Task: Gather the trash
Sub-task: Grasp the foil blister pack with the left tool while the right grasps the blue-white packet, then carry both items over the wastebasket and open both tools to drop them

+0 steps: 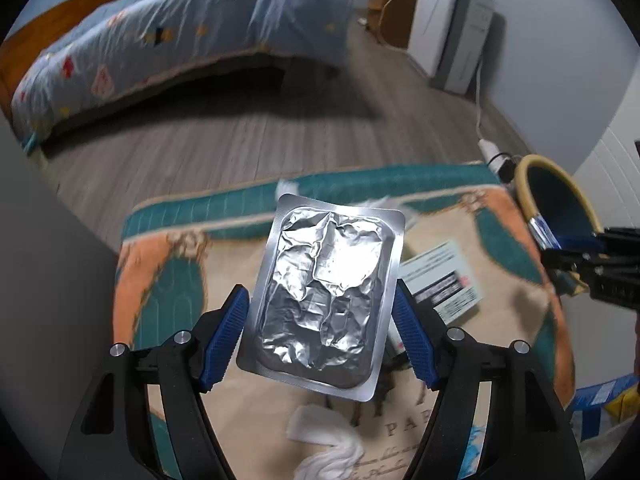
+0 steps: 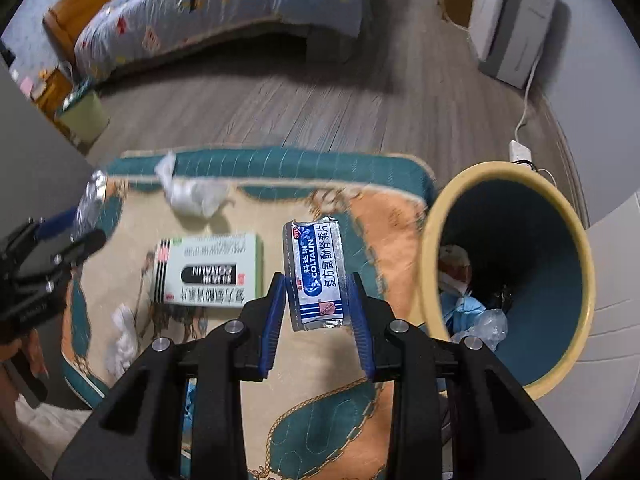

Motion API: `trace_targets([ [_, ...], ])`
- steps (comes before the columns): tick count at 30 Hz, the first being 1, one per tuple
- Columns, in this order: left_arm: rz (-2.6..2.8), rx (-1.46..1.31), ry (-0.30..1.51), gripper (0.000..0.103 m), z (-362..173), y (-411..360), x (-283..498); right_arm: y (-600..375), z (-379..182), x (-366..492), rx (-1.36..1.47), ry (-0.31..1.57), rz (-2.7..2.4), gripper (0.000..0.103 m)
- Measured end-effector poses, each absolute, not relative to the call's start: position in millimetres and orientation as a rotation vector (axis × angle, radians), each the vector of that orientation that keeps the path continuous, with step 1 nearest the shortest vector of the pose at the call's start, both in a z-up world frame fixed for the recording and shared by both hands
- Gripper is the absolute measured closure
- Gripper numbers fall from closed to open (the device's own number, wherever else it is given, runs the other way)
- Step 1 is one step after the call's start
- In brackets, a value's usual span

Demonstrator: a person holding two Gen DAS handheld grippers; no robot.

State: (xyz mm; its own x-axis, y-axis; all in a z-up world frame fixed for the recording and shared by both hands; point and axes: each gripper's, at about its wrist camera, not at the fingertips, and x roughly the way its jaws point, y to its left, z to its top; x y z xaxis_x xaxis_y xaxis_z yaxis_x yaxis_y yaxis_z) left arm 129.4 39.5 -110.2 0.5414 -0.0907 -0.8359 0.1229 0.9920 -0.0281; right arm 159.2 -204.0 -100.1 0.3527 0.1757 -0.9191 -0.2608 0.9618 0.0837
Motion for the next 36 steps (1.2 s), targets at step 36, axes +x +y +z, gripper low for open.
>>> trace_targets([
  [36,-0.484,0.176,0.887,0.030,-85,-149,117,-447,-89,156,0.146,1.054,-0.077,0.072],
])
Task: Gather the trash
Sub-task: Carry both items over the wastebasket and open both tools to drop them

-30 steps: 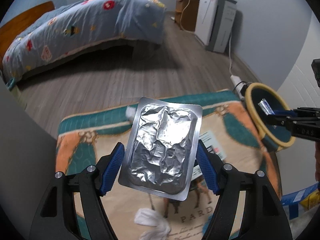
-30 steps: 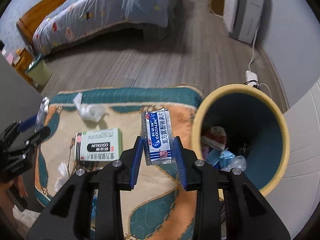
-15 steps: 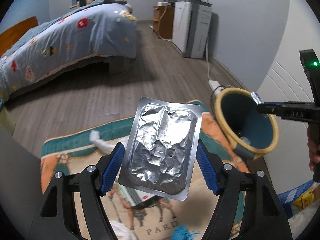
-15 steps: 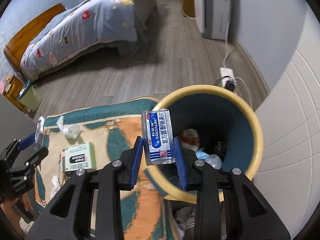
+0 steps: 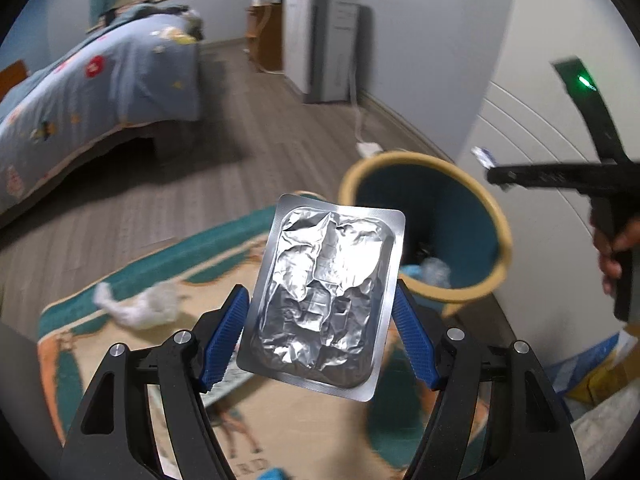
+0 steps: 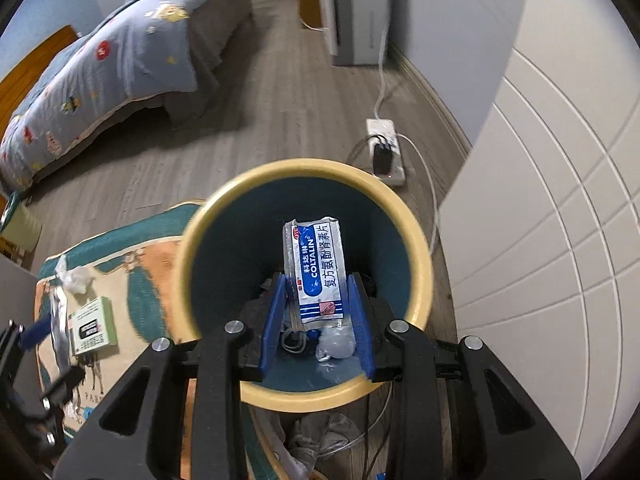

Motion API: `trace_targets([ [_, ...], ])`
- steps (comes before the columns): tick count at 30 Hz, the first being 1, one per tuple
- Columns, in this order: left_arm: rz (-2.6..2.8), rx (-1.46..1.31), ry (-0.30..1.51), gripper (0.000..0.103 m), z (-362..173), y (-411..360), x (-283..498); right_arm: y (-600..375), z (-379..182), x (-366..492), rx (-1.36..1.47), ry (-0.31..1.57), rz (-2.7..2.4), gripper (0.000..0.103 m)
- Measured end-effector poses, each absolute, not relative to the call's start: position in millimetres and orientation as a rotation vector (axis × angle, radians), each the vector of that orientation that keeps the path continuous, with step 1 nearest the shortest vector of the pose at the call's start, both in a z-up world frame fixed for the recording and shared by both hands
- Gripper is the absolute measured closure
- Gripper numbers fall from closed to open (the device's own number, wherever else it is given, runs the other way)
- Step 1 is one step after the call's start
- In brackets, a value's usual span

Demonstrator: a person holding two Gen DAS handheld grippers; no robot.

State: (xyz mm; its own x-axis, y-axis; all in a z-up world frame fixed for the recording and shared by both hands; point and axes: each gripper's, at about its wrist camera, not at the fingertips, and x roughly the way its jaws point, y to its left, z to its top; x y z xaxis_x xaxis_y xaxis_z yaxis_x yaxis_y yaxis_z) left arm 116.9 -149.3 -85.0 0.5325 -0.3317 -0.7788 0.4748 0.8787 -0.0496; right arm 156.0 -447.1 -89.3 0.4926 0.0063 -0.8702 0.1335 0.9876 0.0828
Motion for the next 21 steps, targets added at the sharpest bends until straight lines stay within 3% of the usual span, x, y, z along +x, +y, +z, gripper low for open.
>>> trace_targets([
  [16,-0.638,0.281,0.970,0.030,-123,-253,137,-466,-137,161,0.337,1.113,-0.145,0.071],
  [18,-0.646,0.275,0.949,0.030,-120,-258,145,-462,-135,164,0.342,1.095,-0.137,0.063],
  [20,-0.630,0.299,0.913,0.027,-115,-262,151,-460,-130,168,0.338,1.079,-0.127,0.034],
  [21,-0.627,0.306,0.900,0.021,-113,-263,152,-460,-129,170,0.336,1.072,-0.124,0.032],
])
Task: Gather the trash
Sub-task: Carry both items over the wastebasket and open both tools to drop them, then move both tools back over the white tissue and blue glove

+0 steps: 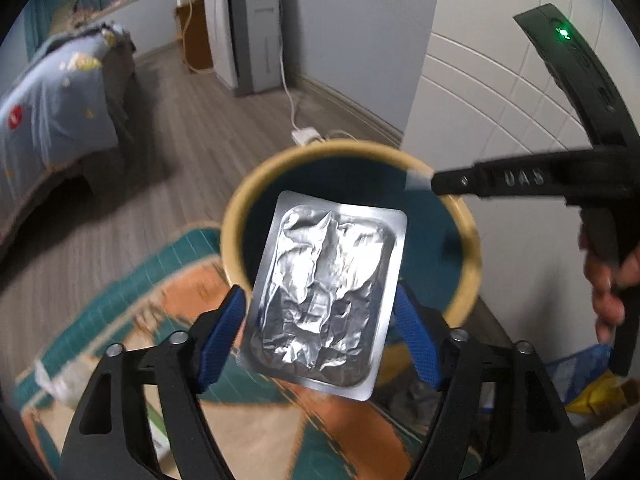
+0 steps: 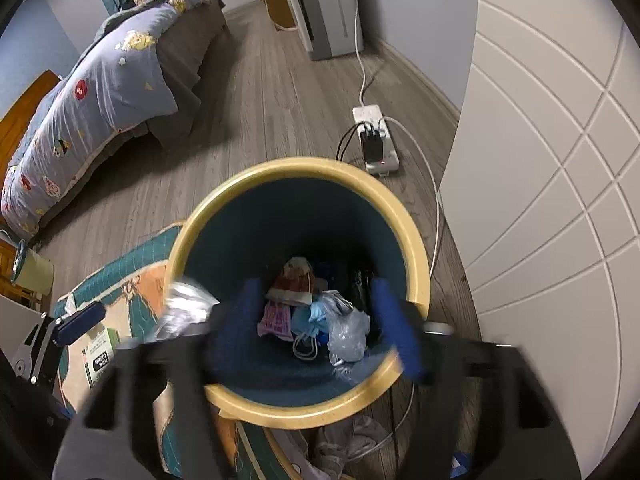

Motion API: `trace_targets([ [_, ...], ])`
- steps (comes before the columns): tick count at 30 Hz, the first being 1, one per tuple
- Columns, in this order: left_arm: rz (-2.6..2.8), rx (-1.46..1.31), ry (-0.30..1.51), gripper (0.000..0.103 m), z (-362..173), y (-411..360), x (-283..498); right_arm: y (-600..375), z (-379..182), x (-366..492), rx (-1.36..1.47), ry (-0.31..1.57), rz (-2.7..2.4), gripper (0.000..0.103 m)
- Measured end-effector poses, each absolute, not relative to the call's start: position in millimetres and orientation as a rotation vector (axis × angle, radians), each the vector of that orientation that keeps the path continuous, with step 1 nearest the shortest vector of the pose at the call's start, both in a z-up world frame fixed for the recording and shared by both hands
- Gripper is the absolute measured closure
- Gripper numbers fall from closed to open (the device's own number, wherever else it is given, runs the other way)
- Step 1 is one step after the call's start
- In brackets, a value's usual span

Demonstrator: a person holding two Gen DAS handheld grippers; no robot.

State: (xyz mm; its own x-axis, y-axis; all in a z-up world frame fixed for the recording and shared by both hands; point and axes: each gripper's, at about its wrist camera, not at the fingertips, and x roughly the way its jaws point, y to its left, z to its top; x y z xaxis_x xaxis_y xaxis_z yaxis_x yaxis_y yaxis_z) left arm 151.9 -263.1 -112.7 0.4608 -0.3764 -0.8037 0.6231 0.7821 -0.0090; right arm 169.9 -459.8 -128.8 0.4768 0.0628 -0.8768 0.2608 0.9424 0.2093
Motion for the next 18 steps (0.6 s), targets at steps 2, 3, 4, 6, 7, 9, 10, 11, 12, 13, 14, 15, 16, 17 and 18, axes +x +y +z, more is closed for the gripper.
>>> trace_targets([
  [2,-0.618,0.312,0.889,0.013,-110,-262,153,-456,-127,172,0.335,1.056,-0.125,0.028],
  [3,-0.613,0.314,0.885,0.012,-109,-261,153,-460,-125,173,0.333,1.043,-0.130,0.024],
  [4,-0.606,0.313,0.881,0.011,-109,-259,152,-467,-122,169,0.330,1.040,-0.131,0.017],
  [6,-0.587,0.304,0.879,0.008,-108,-253,153,-468,-124,160,0.336,1.036,-0.133,0.015],
  [7,-0.574,0.297,0.881,0.007,-107,-248,152,-462,-123,160,0.342,1.032,-0.129,0.014],
  [9,-0.550,0.279,0.888,0.007,-105,-237,151,-452,-126,159,0.349,1.033,-0.119,0.011],
  [10,-0.541,0.277,0.890,0.007,-104,-232,151,-443,-128,159,0.349,1.036,-0.114,0.011],
  [11,-0.523,0.276,0.891,0.007,-102,-224,149,-438,-127,161,0.348,1.037,-0.109,0.011],
  [12,-0.510,0.276,0.891,0.006,-100,-218,147,-429,-126,162,0.344,1.037,-0.099,0.010],
  [13,-0.492,0.273,0.891,0.006,-96,-208,145,-422,-124,163,0.337,1.037,-0.090,0.009],
  [14,-0.474,0.268,0.889,0.006,-92,-196,142,-415,-121,164,0.327,1.036,-0.081,0.007],
  [15,-0.463,0.263,0.887,0.006,-87,-188,141,-407,-117,164,0.312,1.035,-0.071,0.006],
  [16,-0.447,0.257,0.883,0.006,-82,-176,138,-396,-114,165,0.291,1.033,-0.058,0.006],
  [17,-0.432,0.255,0.880,0.006,-78,-166,137,-387,-110,166,0.276,1.030,-0.045,0.006],
  [18,-0.408,0.256,0.875,0.006,-72,-152,134,-378,-105,167,0.261,1.027,-0.030,0.006],
])
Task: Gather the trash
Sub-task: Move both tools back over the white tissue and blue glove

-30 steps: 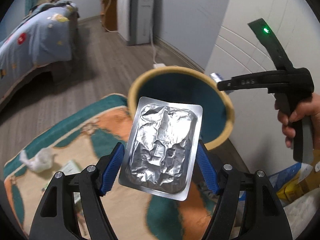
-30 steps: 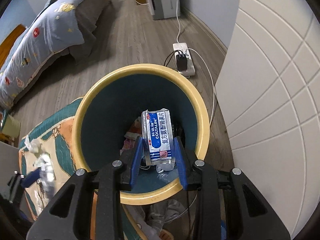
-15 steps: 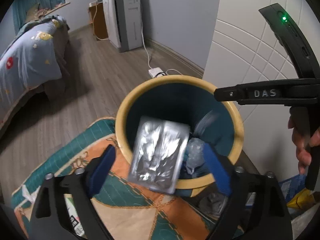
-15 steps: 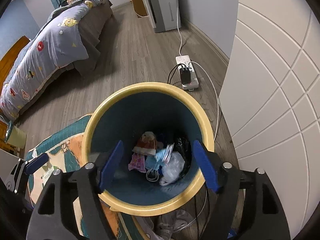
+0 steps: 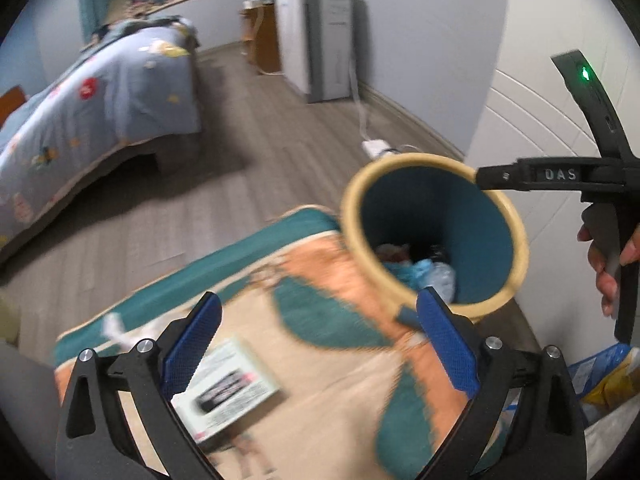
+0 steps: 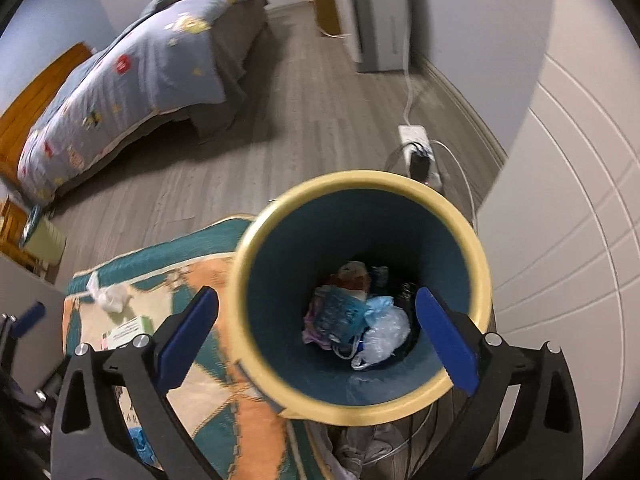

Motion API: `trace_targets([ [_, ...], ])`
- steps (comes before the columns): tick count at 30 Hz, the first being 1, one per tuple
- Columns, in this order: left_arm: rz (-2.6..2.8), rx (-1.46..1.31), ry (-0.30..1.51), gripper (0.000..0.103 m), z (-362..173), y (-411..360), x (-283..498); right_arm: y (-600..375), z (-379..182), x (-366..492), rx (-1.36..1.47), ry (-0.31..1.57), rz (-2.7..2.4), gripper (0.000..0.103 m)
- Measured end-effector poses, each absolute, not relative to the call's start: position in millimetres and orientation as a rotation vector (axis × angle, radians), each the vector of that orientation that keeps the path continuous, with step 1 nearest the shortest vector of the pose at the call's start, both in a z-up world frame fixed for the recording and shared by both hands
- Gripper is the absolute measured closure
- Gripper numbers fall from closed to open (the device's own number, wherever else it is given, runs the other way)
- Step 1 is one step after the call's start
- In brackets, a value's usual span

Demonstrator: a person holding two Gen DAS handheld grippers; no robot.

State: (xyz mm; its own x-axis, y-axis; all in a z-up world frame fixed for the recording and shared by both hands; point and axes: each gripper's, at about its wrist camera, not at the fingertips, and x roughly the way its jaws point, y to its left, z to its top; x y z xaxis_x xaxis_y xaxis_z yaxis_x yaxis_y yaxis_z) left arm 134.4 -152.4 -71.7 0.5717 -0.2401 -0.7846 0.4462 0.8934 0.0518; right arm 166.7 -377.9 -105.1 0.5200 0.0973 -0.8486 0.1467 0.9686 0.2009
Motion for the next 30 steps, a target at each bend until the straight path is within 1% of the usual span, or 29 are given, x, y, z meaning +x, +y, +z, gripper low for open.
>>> trace_targets([
  [5,-0.297,0.210,0.865,0.005,-49,-91,124,-334,-80,160,0.164,1.003,0.024,0.006],
  [8,-0.225,0.167,0.864,0.005,-37,-53,106,-308,-64,143,0.126,0.975,0.049,0.006],
  [14,-0.150,0.106,0.836,0.005,-18,1,54,-240,-59,96,0.078,0.997,0.111,0.006],
  [16,-0.108,0.079,0.830,0.005,-21,15,38,-223,-60,79,0.062,1.001,0.110,0.006],
  [19,-0.016,0.013,0.867,0.005,-39,38,18,-201,-72,54,0.037,1.029,0.109,0.006],
  [23,0.079,-0.092,0.982,0.005,-69,64,11,-181,-95,30,0.017,1.089,0.115,0.006],
  [28,0.163,-0.108,0.982,0.005,-72,82,7,-148,-111,12,-0.015,1.105,0.132,0.006],
  [30,0.174,-0.127,0.990,0.005,-74,87,5,-131,-122,4,-0.044,1.114,0.149,0.010],
])
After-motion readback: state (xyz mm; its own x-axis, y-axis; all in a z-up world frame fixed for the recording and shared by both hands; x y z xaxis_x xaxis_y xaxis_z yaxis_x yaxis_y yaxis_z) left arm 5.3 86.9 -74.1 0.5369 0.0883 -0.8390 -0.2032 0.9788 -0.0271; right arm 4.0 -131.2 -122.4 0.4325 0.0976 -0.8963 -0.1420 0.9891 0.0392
